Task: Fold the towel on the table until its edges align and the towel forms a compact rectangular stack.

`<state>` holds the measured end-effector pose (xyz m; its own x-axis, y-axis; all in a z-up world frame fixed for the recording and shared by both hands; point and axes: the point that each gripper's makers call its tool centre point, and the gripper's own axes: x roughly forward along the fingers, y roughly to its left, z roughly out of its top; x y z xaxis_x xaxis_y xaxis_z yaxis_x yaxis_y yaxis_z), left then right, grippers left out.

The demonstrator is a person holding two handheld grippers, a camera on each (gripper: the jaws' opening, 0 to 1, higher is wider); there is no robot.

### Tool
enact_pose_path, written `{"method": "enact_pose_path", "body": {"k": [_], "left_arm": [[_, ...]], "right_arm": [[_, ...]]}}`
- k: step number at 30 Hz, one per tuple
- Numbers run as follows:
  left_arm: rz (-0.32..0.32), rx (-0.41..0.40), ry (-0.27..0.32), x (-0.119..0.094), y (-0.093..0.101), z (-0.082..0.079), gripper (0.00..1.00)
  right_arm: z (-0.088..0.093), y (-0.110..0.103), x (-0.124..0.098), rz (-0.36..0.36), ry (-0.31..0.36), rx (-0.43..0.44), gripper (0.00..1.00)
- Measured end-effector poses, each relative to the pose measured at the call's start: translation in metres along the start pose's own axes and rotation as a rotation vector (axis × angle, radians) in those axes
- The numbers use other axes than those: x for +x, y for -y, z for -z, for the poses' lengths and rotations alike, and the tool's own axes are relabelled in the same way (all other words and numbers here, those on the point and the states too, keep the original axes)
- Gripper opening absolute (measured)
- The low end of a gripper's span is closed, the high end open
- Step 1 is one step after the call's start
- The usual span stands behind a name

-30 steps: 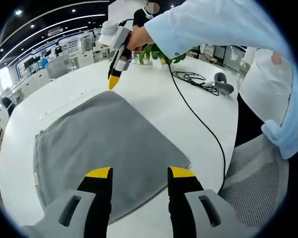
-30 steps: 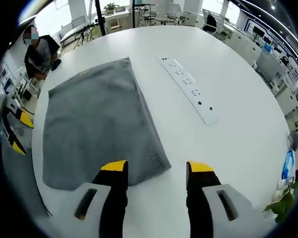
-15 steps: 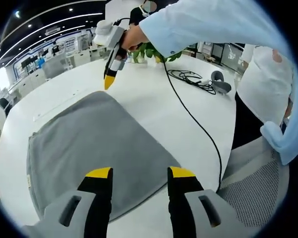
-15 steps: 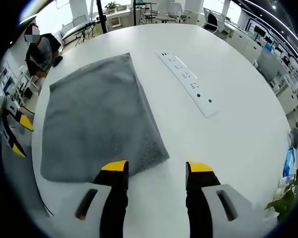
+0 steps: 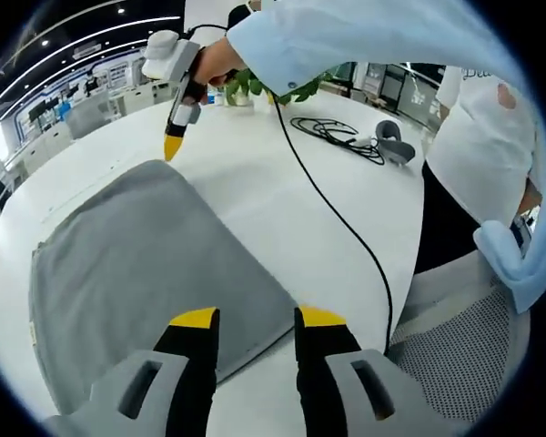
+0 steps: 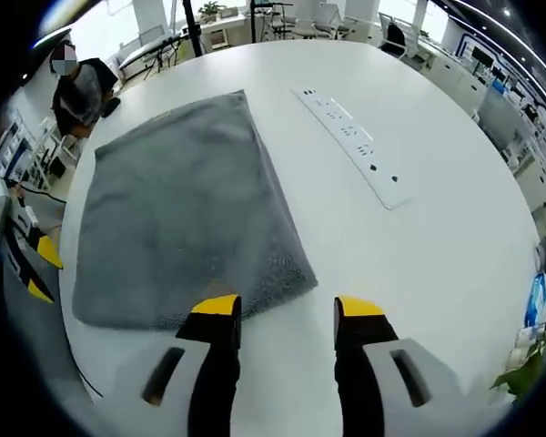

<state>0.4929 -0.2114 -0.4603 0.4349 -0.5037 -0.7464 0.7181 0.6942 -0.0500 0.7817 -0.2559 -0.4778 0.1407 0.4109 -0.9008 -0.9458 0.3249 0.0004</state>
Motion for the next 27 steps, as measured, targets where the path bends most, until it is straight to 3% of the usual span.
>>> {"method": "enact_pose_path", "body": {"k": [6,17,27], "left_arm": [[0.036,0.016,-0.030,0.013,0.011,0.002,0.33],[0.048,-0.006,-0.060,0.033,0.012,0.007,0.33],[0.077,0.004,-0.121,0.047,0.020,0.025,0.26]], "right_arm": [[-0.003,0.002,0.006,-0.010,-0.010,-0.015,0.36],[-0.007,-0.004,0.025,-0.033,-0.051,-0.063,0.34],[-0.003,-0.005,0.041,-0.052,-0.072,-0.079,0.30]]}}
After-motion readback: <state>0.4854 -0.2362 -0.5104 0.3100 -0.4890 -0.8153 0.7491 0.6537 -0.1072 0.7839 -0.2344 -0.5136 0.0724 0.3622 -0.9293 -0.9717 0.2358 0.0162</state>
